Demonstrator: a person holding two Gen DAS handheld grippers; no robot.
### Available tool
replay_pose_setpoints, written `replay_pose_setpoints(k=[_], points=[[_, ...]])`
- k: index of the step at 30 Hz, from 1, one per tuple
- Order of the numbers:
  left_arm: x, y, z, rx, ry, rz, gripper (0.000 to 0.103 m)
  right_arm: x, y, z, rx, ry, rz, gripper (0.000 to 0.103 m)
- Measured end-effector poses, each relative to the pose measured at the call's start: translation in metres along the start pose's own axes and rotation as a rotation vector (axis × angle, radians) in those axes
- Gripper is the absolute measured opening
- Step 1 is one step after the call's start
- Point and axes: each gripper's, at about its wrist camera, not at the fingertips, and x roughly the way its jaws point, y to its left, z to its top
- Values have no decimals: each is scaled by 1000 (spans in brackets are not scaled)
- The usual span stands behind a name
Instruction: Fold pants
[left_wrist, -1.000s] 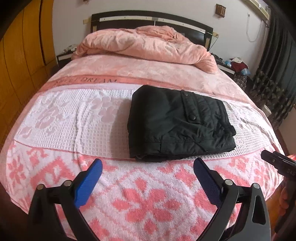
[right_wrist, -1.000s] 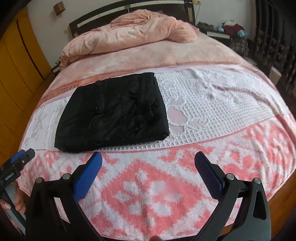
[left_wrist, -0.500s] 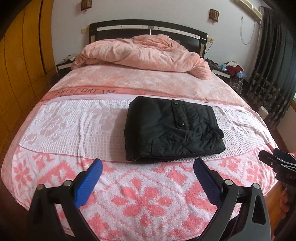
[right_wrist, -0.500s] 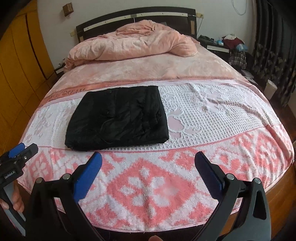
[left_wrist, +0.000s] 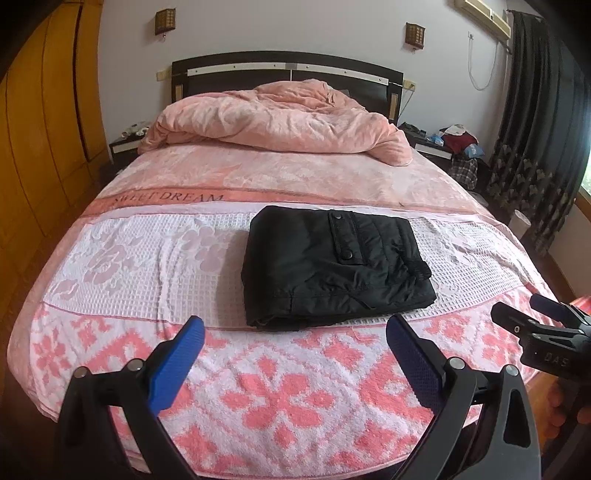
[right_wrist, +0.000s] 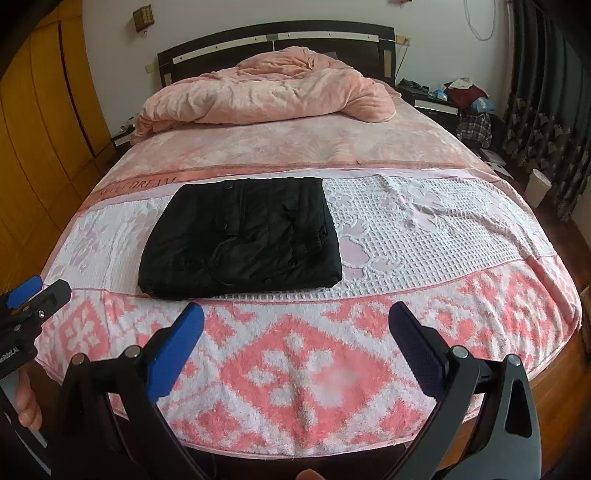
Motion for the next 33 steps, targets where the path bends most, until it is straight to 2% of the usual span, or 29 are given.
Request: replay_pose_setpoints(k=[33], points=[[2, -1, -1, 14, 10, 5, 99, 8, -1, 2, -9, 15, -3, 100]])
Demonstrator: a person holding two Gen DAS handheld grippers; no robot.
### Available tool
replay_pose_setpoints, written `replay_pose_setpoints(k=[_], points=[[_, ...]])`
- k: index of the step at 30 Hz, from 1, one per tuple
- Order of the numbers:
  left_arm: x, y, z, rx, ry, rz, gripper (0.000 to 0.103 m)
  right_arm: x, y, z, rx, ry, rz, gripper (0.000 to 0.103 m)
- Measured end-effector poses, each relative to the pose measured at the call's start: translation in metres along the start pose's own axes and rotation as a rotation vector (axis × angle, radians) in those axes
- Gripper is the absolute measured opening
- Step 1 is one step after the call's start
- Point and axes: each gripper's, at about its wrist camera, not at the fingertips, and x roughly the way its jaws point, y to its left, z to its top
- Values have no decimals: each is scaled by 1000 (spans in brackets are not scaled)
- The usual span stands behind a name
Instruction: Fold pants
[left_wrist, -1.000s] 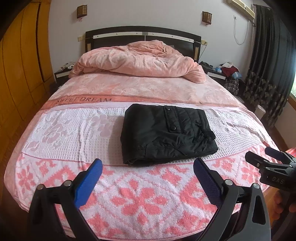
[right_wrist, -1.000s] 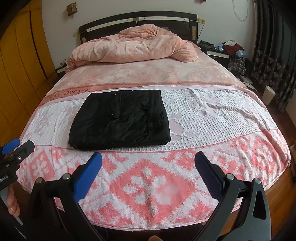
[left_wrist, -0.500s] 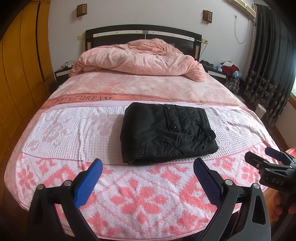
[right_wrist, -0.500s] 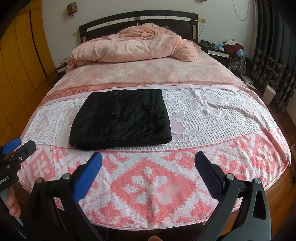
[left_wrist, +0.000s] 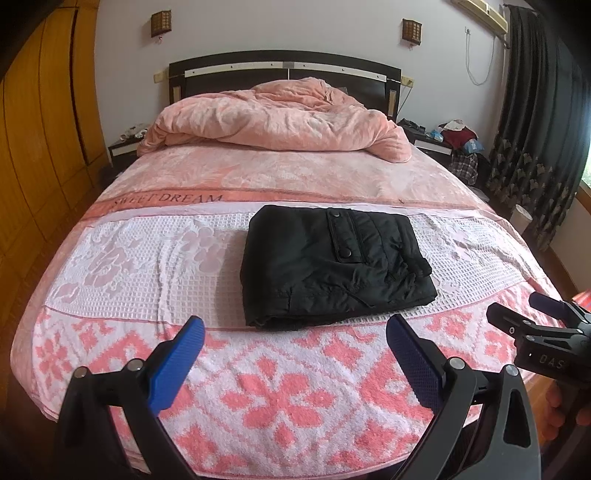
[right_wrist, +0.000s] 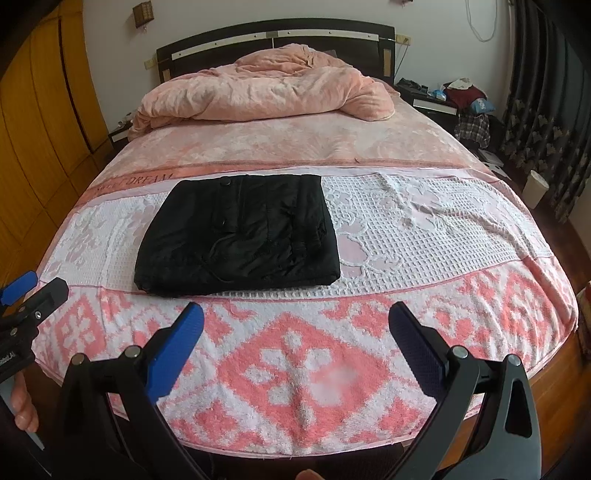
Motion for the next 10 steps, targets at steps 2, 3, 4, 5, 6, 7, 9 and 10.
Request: replay_pose_setpoints(k=[2, 3, 4, 5, 6, 7, 9, 10], points=[[1, 0, 0, 1, 6, 2, 99, 1, 0, 0, -1, 5, 0, 100], [1, 0, 0, 1, 9, 3, 99, 2, -1, -1, -1, 6, 0, 100], [1, 0, 0, 1, 12, 6, 99, 2, -1, -1, -2, 7, -2, 100], [2, 1, 0, -1, 15, 6, 99, 2, -1, -1, -1, 7, -2, 100], [2, 1, 0, -2, 15, 5, 99, 2, -1, -1, -1, 7, -1, 100], [2, 1, 0, -1, 13, 4, 99, 3, -2, -1, -1, 7, 0, 100], [2, 1, 0, 1, 14, 5, 99, 3, -1, -1, -2, 7, -1, 100], [2, 1, -1, 0, 13, 5, 99, 3, -1, -1, -3, 7, -2, 100]])
